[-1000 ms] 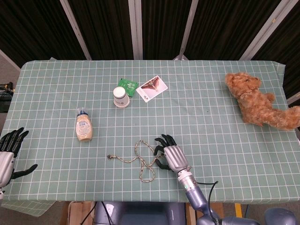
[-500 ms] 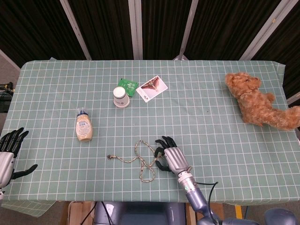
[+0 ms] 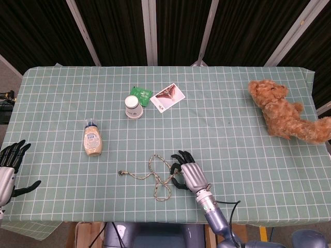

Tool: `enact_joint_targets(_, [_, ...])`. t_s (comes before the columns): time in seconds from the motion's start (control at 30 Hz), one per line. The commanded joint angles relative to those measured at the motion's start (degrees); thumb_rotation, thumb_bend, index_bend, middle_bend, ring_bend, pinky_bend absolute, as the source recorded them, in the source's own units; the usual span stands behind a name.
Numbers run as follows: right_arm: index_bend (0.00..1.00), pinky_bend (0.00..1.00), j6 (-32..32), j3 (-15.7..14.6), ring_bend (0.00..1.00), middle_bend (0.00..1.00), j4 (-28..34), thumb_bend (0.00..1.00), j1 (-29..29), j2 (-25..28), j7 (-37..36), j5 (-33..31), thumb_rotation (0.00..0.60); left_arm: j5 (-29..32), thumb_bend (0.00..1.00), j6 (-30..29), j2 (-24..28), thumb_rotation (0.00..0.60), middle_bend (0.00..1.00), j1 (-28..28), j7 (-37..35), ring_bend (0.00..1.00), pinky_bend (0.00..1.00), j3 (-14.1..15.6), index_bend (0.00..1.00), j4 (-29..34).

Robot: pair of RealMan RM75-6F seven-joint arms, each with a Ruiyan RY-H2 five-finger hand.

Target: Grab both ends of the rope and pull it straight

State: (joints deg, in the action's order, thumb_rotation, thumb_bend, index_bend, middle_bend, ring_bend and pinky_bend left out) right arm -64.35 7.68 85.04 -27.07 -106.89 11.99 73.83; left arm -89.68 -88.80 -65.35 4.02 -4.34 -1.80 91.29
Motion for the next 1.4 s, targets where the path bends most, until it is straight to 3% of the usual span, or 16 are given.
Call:
enact_joint_targets(0.03, [0.54,0.00,-0.1,0.0,0.00,0.21,0.0,0.40,0.0,-0.1,0.0,0.0,0.600,0.0,0.01,0.0,0.0,0.600,0.00,0.0,0.0,0.00,0.00,0.0,0.03,0.0])
enact_joint_targets(0.57, [0.57,0.00,-0.5,-0.4,0.00,0.22,0.5,0.40,0.2,-0.9,0.3,-0.3,0.600,0.0,0.01,-0.2,-0.1,0.600,0.00,0.0,-0.2,0.00,0.00,-0.1,0.03,-0.2])
enact_joint_targets(0.97, [0.61,0.00,-0.5,-0.3,0.00,0.23,0.8,0.49,0.3,-0.7,0.7,-0.6,0.600,-0.1,0.01,-0.2,0.1,0.600,0.00,0.0,-0.3,0.00,0.00,-0.1,0.03,0.0])
enact_joint_targets(1.4, [0.61,0.00,-1.7,1.6,0.00,0.23,2.9,0.49,0.4,3.1,1.2,-0.7,0.600,-0.6,0.02,-0.1,0.2,0.600,0.00,0.3,0.1,0.00,0.00,0.0,0.04,0.7])
